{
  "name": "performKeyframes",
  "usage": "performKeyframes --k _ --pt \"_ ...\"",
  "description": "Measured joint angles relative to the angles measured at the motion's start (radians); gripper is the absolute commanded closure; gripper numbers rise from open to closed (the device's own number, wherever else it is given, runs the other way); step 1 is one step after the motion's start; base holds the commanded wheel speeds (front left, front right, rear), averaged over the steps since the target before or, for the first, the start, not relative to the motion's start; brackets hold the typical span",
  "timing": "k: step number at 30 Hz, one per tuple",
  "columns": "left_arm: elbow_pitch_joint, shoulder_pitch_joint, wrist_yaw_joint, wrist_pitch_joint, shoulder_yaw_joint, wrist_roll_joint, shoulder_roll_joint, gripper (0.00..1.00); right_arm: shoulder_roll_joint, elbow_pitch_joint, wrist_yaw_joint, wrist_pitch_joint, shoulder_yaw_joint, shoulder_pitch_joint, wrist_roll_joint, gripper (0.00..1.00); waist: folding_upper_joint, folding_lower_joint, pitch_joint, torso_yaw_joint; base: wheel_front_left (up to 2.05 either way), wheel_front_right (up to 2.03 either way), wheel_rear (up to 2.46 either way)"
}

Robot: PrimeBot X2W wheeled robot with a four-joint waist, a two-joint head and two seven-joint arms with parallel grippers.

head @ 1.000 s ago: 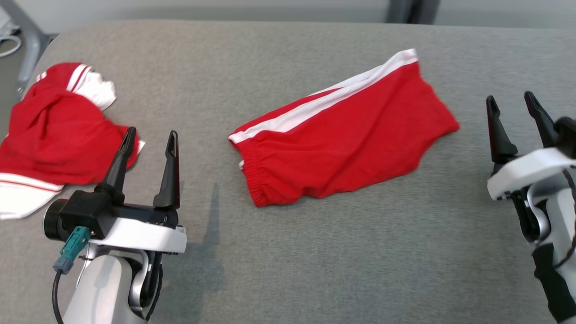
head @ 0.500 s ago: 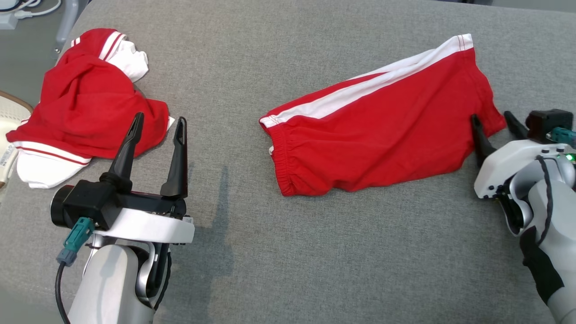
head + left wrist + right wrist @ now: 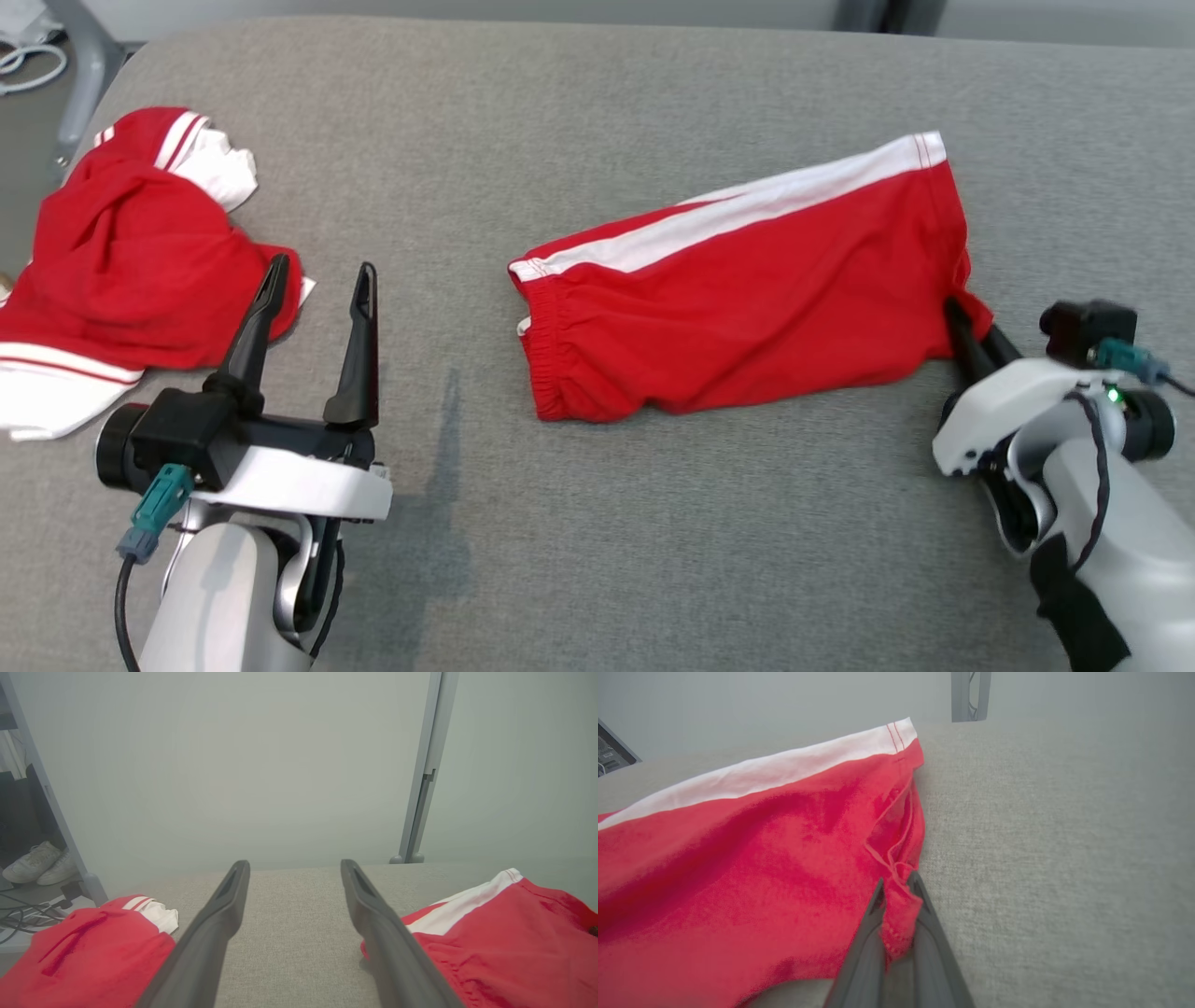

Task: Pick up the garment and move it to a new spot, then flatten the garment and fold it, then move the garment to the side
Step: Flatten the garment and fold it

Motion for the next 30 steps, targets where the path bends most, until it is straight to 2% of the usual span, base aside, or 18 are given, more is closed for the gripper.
performKeyframes --k 6,15,21,30 --pt "0.008 0.038 0.002 0.000 0.022 0.009 0.011 0.00 0.008 -0.130 0.000 -0.014 0.000 0.155 0.035 1.00 0.0000 0.0000 -0.039 -0.059 0.00 0.00 0.00" --pt "0.008 0.109 0.012 0.000 0.036 0.008 0.022 0.00 0.025 -0.318 0.000 -0.013 -0.099 0.381 0.023 1.00 0.0000 0.0000 -0.108 -0.144 0.00 0.00 0.00" --pt "-0.003 0.125 0.015 0.011 0.031 0.003 0.026 0.00 0.034 -0.327 0.000 -0.013 -0.128 0.399 -0.004 1.00 0.0000 0.0000 -0.132 -0.176 0.00 0.00 0.00" --pt "-0.013 0.129 0.019 0.018 0.018 -0.001 0.027 0.00 0.055 -0.344 0.000 -0.013 -0.118 0.357 -0.037 1.00 0.0000 0.0000 -0.134 -0.169 0.00 0.00 0.00"
